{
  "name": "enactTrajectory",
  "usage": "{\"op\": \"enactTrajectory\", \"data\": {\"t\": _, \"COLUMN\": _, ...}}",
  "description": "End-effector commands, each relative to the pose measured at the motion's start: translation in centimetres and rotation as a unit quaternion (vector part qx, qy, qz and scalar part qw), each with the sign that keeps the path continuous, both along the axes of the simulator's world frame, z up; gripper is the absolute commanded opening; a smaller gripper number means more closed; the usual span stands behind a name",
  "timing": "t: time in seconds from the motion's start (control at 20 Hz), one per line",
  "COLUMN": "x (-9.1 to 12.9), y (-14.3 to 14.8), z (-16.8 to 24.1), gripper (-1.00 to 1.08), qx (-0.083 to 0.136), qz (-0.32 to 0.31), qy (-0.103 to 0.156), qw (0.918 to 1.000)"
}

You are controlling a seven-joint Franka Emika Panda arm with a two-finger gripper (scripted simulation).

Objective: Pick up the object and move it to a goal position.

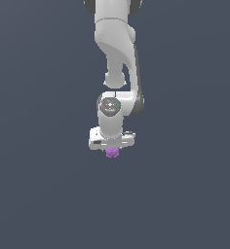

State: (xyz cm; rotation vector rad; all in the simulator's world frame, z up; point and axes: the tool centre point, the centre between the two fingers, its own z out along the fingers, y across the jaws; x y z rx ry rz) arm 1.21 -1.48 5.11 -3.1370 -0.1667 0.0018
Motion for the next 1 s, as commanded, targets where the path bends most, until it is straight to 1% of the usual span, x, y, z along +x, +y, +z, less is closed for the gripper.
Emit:
{"op": "enactTrajectory", "data": {"t": 0.0, "x": -0.5, "y": -0.2, "z": 0.9, "gripper": -1.0, "qx": 0.0, "qz": 0.0, "qy": -0.001, "qw": 1.0}}
{"op": "enactTrajectory", "data": {"t": 0.5, "x": -3.2, "y": -1.0, "z": 5.9, "gripper": -1.0, "qx": 0.0, "qz": 0.0, "qy": -0.001, "qw": 1.0}}
{"op": "enactTrajectory", "data": {"t": 0.7, "x": -3.8, "y": -1.2, "z": 7.1, "gripper": -1.0, "qx": 0.0, "qz": 0.0, "qy": -0.001, "qw": 1.0}}
{"op": "enactTrajectory", "data": {"t": 0.95, "x": -4.0, "y": -1.3, "z": 7.6, "gripper": -1.0, "qx": 0.0, "qz": 0.0, "qy": -0.001, "qw": 1.0}}
